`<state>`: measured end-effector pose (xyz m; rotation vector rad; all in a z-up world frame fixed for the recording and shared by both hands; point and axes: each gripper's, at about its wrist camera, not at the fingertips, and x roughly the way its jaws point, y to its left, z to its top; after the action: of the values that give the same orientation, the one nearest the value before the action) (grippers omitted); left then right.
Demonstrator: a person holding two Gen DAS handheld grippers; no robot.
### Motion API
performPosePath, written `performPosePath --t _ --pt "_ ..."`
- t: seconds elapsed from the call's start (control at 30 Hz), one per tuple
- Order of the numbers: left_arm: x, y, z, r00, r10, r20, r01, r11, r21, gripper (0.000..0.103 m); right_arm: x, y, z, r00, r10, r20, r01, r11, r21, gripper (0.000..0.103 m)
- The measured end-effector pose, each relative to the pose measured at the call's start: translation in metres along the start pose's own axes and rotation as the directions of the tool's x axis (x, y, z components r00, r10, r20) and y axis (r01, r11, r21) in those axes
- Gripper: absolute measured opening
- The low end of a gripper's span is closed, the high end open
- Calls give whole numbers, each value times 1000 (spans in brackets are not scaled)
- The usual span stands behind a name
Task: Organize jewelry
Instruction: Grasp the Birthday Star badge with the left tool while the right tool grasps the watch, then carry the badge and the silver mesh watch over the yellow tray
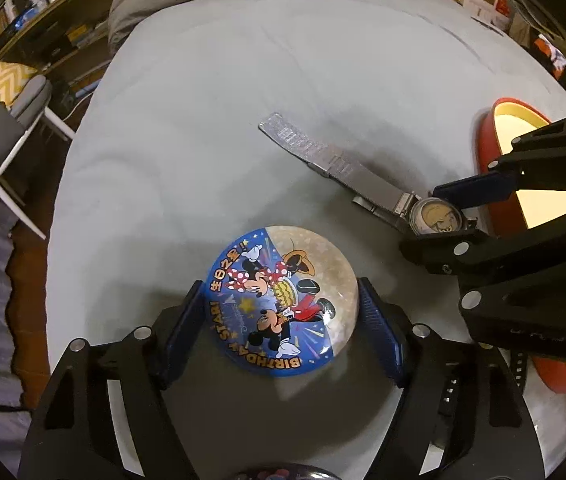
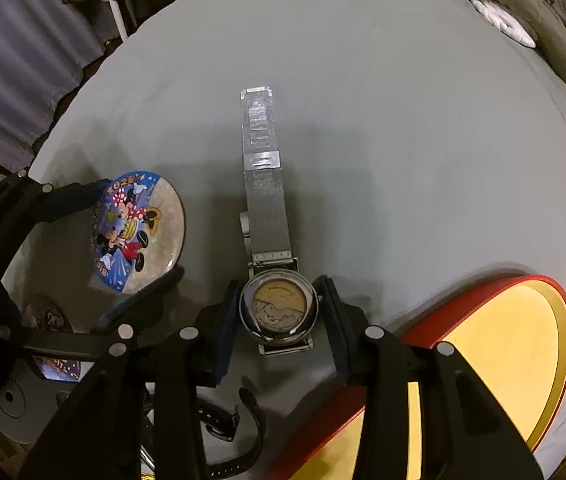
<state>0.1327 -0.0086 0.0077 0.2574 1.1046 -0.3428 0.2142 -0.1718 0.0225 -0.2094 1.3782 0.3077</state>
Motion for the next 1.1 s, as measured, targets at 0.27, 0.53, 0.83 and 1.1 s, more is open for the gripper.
performPosePath --t 0.27,0.53,0.83,1.1 --pt "-7 5 1 1000 6 18 -6 1000 -21 72 -21 -15 -10 999 21 36 -22 1000 23 38" --pt "-41 0 4 994 26 102 -24 999 -22 72 -46 -29 -27 995 37 97 -42 998 50 38" --pt "-88 -31 14 978 13 208 -17 1000 18 72 -111 -49 -39 979 43 200 -58 996 72 38" --pt "-131 -77 16 957 -49 285 22 995 97 72 -164 -60 -57 956 33 292 -59 995 80 38"
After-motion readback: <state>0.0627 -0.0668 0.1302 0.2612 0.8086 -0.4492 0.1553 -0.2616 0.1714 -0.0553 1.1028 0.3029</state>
